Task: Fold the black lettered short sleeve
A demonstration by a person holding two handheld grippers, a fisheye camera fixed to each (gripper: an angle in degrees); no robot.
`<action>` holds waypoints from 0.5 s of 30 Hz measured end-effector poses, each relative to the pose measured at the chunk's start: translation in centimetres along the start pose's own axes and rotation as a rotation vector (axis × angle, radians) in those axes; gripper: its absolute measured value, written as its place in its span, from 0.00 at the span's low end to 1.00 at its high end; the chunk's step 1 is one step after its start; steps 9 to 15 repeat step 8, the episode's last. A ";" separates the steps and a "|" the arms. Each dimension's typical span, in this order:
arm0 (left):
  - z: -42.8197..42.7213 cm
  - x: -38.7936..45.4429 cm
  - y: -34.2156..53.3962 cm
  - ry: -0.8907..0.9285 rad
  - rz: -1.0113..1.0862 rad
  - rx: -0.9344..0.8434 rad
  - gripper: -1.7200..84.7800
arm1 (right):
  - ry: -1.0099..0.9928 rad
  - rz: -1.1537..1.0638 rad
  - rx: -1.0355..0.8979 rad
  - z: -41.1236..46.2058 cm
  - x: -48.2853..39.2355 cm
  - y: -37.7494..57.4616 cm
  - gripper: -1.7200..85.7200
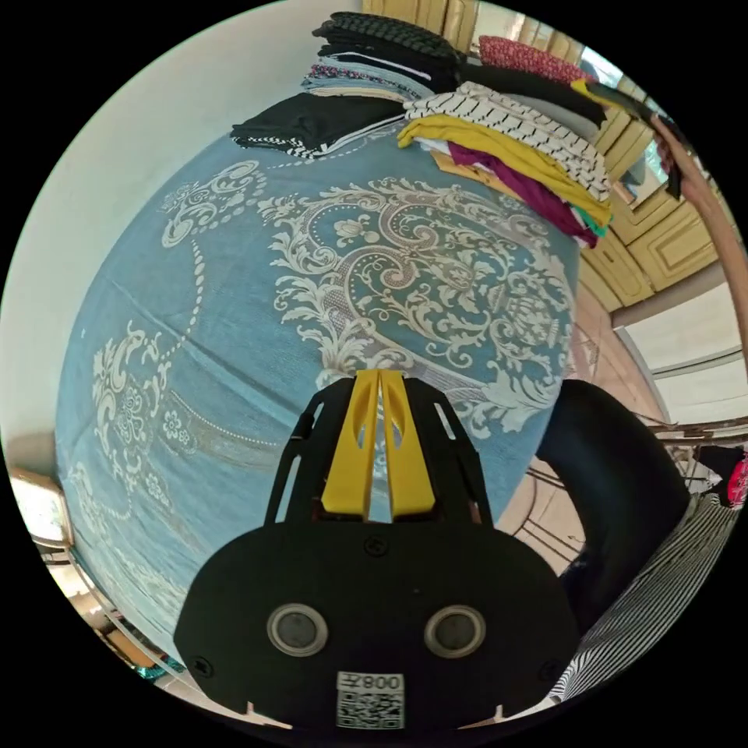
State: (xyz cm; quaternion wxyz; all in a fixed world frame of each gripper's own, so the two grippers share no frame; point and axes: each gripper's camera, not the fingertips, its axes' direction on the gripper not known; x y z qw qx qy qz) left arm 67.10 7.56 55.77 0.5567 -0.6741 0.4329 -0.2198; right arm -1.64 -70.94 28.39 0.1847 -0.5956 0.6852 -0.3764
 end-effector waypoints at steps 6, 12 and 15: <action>-3.4 4.1 10.7 0.065 -0.054 0.081 0.02 | -0.141 0.037 -0.130 1.1 3.2 3.5 0.12; -3.9 5.6 14.6 0.066 -0.078 0.077 0.03 | -0.148 0.037 -0.125 1.6 4.3 2.4 0.12; -3.9 5.6 14.6 0.066 -0.078 0.077 0.03 | -0.148 0.037 -0.125 1.6 4.3 2.4 0.12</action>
